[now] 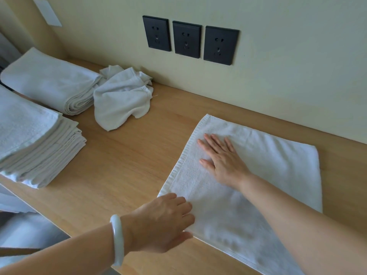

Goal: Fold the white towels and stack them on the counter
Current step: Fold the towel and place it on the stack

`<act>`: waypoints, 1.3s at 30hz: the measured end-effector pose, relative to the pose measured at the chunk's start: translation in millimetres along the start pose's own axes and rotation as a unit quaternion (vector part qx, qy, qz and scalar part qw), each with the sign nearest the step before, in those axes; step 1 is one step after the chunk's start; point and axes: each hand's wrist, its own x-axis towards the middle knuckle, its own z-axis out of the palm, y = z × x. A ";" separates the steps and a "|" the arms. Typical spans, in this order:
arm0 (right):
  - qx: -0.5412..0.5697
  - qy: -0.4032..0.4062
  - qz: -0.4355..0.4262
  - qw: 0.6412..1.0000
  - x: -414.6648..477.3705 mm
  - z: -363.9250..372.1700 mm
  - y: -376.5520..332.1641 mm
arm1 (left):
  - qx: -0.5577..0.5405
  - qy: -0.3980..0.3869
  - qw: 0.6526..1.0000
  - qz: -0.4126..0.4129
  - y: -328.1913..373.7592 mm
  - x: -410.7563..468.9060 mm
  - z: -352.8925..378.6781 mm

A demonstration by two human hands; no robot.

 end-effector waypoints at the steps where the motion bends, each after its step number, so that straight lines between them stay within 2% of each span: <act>1: 0.022 0.035 0.028 0.999 -1.8 -1.7 -2.2 | -0.034 0.036 0.998 -0.040 -2.4 9.4 -3.1; 4: 0.066 0.206 0.177 0.960 -20.0 -2.5 -17.9 | -0.065 0.120 0.975 -0.175 -9.9 51.4 7.8; 6: 0.069 0.233 0.243 0.939 -43.9 7.8 -31.3 | -0.070 0.087 0.968 -0.227 -9.6 79.5 27.7; 9: 0.016 0.175 0.269 0.947 -88.9 25.1 -38.8 | -0.081 0.028 0.961 -0.263 -8.3 96.6 57.3; 11: -0.025 0.132 0.293 0.947 -116.3 26.4 -28.7 | -0.068 0.025 0.955 -0.287 -11.4 91.0 64.1; 15: -0.067 0.114 0.367 0.921 -163.4 17.7 2.2 | -0.027 0.022 0.946 -0.321 -15.7 76.8 63.4; 18: -0.041 0.119 0.426 0.896 -168.4 3.9 14.3 | -0.028 0.042 0.943 -0.328 -10.9 91.1 59.8; 20: -0.014 0.143 0.404 0.903 -144.0 -5.0 16.7 | -0.042 0.064 0.955 -0.287 -8.5 121.1 53.3; 22: 0.002 0.149 0.341 0.928 -106.4 -11.6 20.6 | -0.054 0.048 0.972 -0.226 -8.8 159.9 45.5; 24: -0.010 0.118 0.294 0.949 -75.1 -13.1 35.6 | -0.054 0.014 0.978 -0.202 -19.7 193.0 43.4; 26: -0.016 0.075 0.292 0.953 -64.2 -13.4 63.9 | -0.045 -0.027 0.975 -0.216 -40.4 210.2 48.9; 31: -0.039 0.045 0.404 0.913 -89.4 -21.2 122.3 | -0.041 -0.035 0.951 -0.305 -83.6 200.5 58.7; 37: -0.013 0.021 0.524 0.852 -103.3 -39.9 134.3 | -0.064 -0.046 0.919 -0.387 -102.1 191.0 48.5; 39: -0.050 0.049 0.497 0.865 -91.2 -44.5 118.3 | -0.038 -0.025 0.935 -0.352 -91.7 203.1 42.0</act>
